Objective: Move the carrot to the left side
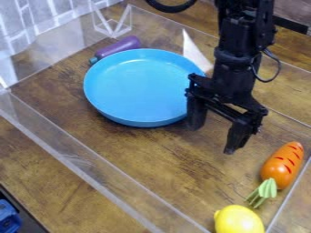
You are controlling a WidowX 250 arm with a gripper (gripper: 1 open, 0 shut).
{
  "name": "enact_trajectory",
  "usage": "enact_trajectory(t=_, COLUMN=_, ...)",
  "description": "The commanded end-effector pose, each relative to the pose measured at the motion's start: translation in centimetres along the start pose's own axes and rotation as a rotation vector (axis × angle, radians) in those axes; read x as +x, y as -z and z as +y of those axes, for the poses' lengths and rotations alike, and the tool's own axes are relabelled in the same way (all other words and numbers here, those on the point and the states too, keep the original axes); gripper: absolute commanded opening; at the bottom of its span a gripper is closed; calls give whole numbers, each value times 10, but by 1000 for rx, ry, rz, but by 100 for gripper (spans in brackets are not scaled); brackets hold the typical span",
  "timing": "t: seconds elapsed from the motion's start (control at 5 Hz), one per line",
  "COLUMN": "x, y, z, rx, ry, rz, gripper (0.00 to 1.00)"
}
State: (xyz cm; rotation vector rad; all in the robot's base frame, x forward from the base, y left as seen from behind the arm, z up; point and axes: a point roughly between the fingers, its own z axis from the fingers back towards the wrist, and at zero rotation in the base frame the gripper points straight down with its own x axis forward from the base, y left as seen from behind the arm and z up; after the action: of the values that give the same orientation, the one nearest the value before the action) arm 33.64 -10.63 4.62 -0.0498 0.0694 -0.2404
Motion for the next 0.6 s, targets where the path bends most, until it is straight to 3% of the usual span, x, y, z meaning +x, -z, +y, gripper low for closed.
enact_trajectory(t=0.0, x=11, y=-15, z=-10, rx=-4, ry=24, rz=-70, gripper=100)
enact_trajectory(t=0.4, x=19, y=-11, z=-17, rx=-6, ry=34, rz=-97, gripper=100)
